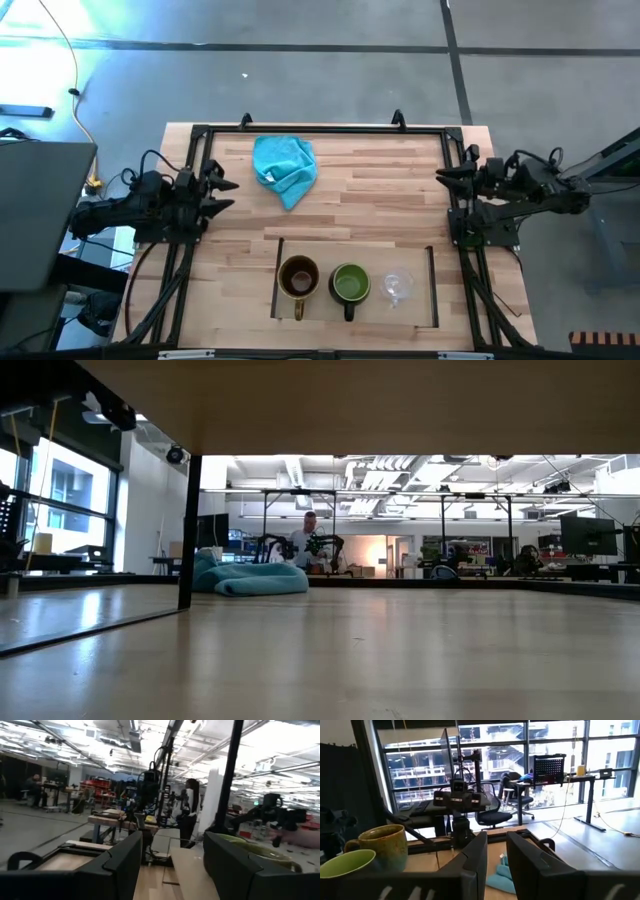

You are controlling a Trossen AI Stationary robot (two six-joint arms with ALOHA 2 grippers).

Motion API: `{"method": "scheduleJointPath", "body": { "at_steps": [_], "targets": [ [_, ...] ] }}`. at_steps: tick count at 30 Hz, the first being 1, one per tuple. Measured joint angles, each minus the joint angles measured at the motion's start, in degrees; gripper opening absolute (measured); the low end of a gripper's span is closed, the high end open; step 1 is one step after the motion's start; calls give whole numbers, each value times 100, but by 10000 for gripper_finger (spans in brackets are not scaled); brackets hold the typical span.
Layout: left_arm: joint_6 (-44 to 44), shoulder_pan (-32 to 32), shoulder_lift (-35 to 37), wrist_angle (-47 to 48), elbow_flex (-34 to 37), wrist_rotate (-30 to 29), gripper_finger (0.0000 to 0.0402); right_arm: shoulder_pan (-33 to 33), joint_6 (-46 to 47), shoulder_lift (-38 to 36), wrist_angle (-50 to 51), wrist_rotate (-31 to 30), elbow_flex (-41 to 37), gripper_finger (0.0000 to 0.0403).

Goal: Stack small to large cups/mugs on shelf
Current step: Return to Home Position

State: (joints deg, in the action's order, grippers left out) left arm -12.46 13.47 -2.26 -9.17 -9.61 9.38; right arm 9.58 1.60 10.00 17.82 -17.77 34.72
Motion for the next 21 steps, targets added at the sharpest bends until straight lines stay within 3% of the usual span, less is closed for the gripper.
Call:
{"method": "scheduleJointPath", "body": {
  "at_steps": [7, 13, 21],
  "targets": [
    [196, 0, 0, -17, 14, -240, 200, 0, -90, 0, 24, -59, 0, 64],
    [39, -5, 65, -1584, 917, -198, 200, 0, -534, 0, -239, -49, 0, 64],
    [176, -4, 76, -1597, 828, -236, 200, 0, -802, -2, -569, 99, 0, 64]
  ]
}}
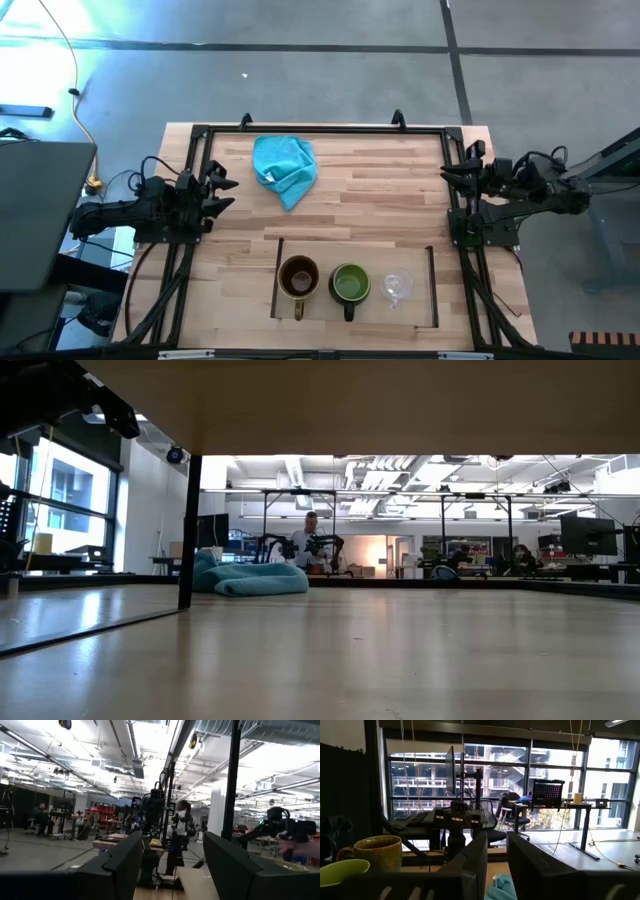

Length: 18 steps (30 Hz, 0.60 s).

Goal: Stack small to large cups/mugs on shelf
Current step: Return to Home Position

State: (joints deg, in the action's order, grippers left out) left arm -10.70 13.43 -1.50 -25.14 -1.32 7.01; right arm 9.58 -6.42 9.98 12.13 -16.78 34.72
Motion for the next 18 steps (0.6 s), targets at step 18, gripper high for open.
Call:
{"method": "scheduleJointPath", "body": {
  "at_steps": [18],
  "targets": [
    [-157, 4, 0, -178, 76, 20, 200, -2, -629, -430, -4380, -60, -2670, 64]
  ]
}}
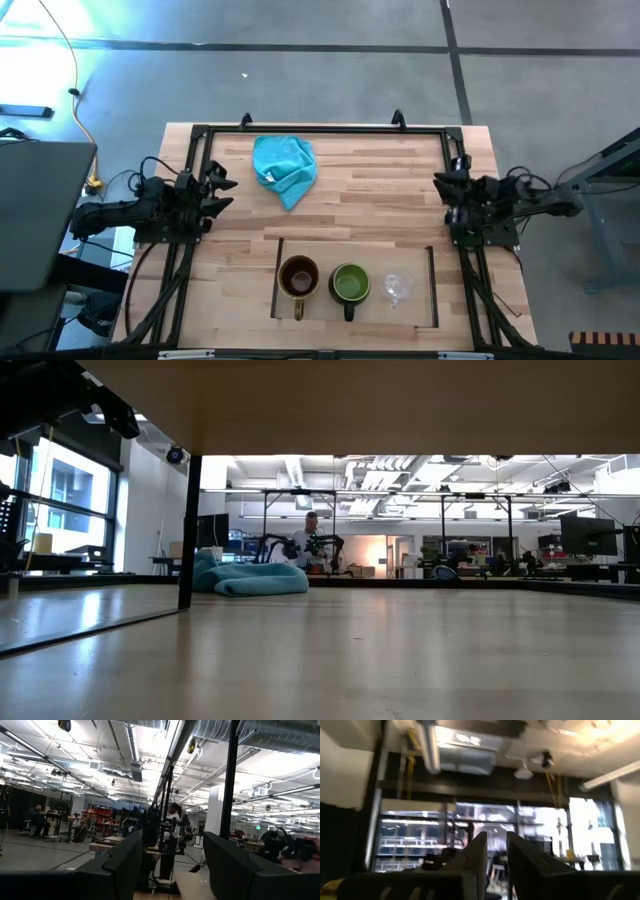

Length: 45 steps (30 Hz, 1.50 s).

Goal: Stack small to large cups/mugs on shelf
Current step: Return to Home Position

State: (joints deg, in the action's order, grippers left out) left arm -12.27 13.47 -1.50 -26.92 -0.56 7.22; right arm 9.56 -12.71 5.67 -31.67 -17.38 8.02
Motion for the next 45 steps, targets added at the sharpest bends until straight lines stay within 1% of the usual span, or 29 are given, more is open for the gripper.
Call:
{"method": "scheduleJointPath", "body": {
  "at_steps": [2, 5, 8, 14, 19, 22, 24, 26, 28, 32, 36, 42, 45],
  "targets": [
    [-2, 0, 0, 0, 0, 0, 200, -6, -263, -82, -400, 309, -296, 64],
    [-2, 0, 0, 0, 0, 0, 200, -58, -205, -308, -710, 702, -667, 64],
    [-24, 0, 0, 0, 0, -9, 200, -127, 119, -552, -291, 849, -737, 64],
    [-66, 0, 0, -3, 0, -26, 200, -422, 341, -542, -190, 1292, -722, 64],
    [-109, 0, 0, 7, 0, -41, 200, -873, 864, -540, 299, 1829, -722, 64],
    [-172, 0, 0, 10, 0, -20, 200, -1133, 1042, -540, 326, 2278, -722, 64],
    [-186, 0, 0, 49, 0, 107, 200, -1252, 1104, -540, 334, 2469, -722, 64],
    [-214, 0, 0, 183, 0, 257, 200, -1319, 1135, -540, 443, 2559, -722, 64],
    [-295, 0, 0, 370, 0, 251, 200, -1341, 1286, -540, 720, 2607, -722, 64],
    [-345, 0, 0, 423, 2, 234, 200, -1340, 1779, -540, 1324, 2462, -722, 64],
    [-364, 0, 0, 454, 2, 239, 200, -1313, 1807, -540, 1402, 2443, -722, 64],
    [-467, 0, 0, 669, 2, 258, 200, -1229, 2048, -540, 1858, 2712, -722, 64],
    [-476, 0, 0, 740, 2, 261, 200, -1168, 2147, -540, 2024, 2749, -722, 64]
  ]
}}
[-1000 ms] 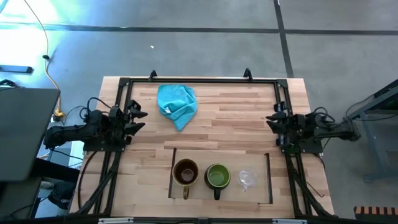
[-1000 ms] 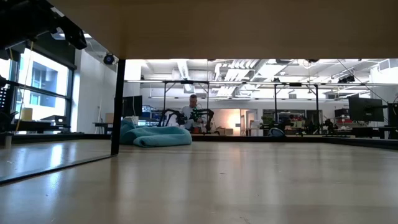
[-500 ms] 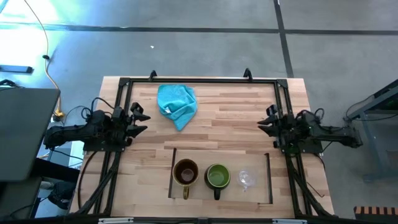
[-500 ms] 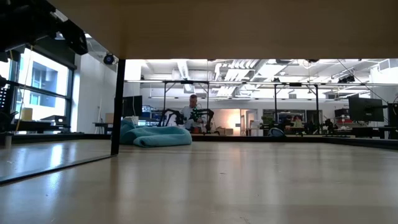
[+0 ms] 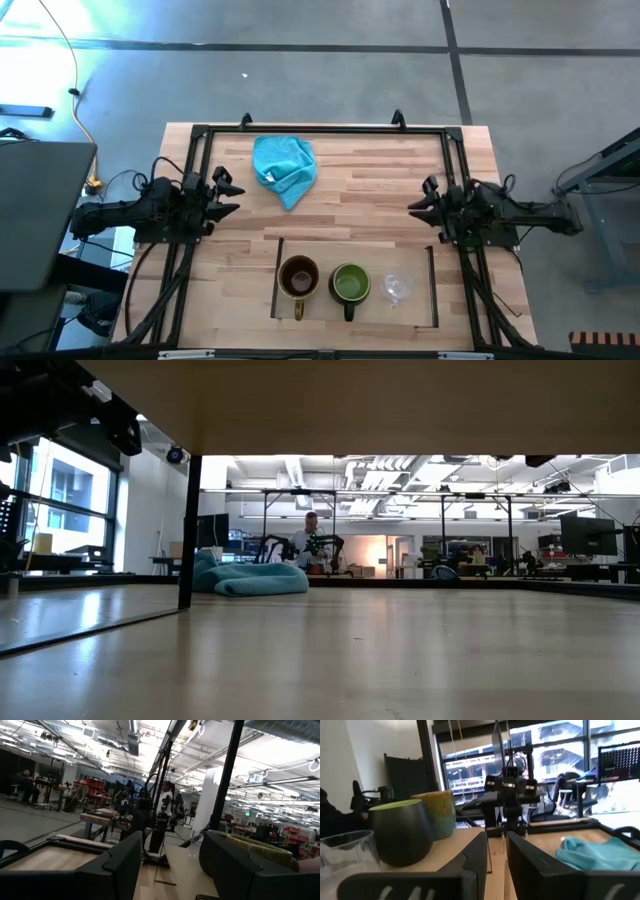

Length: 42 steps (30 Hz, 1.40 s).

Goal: Stack small to large cups/mugs on shelf
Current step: Return to Home Position

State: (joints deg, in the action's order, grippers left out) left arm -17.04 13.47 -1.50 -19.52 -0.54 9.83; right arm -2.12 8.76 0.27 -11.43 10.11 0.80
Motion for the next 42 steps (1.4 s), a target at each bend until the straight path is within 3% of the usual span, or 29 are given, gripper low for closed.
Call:
{"method": "scheduleJointPath", "body": {
  "at_steps": [17, 23, 33, 42],
  "targets": [
    [7, -1, 0, 179, 0, 301, 200, 34, 130, -2, 728, 50, -20, 64],
    [-80, -2, 0, 643, 0, 301, 200, 34, 38, -2, 740, 69, -22, 64],
    [-323, 0, -2, 1743, 0, 113, 200, 34, 24, 11, 880, 168, -22, 64],
    [-473, 0, -131, 1756, -2, -176, 200, 34, 196, 11, 882, 173, -24, 64]
  ]
}}
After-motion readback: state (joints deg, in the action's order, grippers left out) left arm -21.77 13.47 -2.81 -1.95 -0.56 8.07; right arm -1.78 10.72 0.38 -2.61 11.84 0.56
